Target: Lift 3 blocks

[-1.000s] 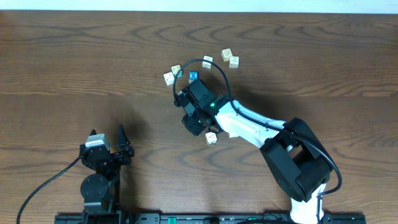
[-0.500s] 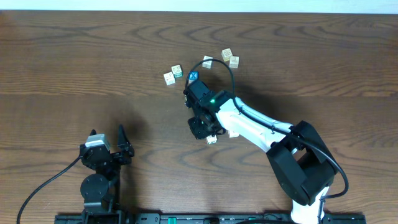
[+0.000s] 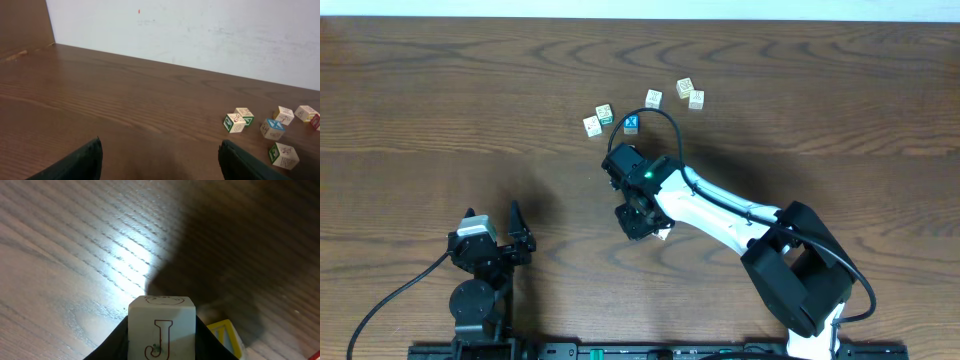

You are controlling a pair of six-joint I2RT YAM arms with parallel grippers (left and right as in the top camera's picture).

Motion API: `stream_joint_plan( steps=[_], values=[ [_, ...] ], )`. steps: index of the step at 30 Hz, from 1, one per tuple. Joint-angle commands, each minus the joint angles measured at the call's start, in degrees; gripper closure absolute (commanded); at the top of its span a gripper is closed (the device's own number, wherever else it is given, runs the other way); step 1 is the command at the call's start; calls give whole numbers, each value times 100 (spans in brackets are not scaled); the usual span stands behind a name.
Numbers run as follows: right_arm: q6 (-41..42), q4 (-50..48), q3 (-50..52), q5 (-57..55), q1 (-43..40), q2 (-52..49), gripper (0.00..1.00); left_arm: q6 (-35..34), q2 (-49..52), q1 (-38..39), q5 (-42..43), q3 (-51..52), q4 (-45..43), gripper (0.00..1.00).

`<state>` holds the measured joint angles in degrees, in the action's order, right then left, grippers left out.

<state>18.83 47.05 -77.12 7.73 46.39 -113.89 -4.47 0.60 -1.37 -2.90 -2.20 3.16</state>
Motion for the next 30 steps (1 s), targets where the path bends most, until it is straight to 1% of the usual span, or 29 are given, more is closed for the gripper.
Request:
stream_joint_plan(
  steps=[1, 8, 16, 19, 30],
  values=[
    [-70, 59, -98, -2, 101, 136, 99, 37, -26, -22, 33, 197, 85, 25],
    [-42, 492, -98, 28, 337, 138, 99, 37, -26, -22, 33, 197, 85, 25],
    [-13, 695, -98, -2, 579, 138, 99, 37, -26, -22, 33, 197, 85, 25],
    [190, 715, -98, -332, 579, 136, 99, 37, -26, -22, 33, 197, 85, 25],
    [243, 767, -96, -1141, 577, 136, 93, 37, -26, -22, 33, 197, 85, 25]
  ],
)
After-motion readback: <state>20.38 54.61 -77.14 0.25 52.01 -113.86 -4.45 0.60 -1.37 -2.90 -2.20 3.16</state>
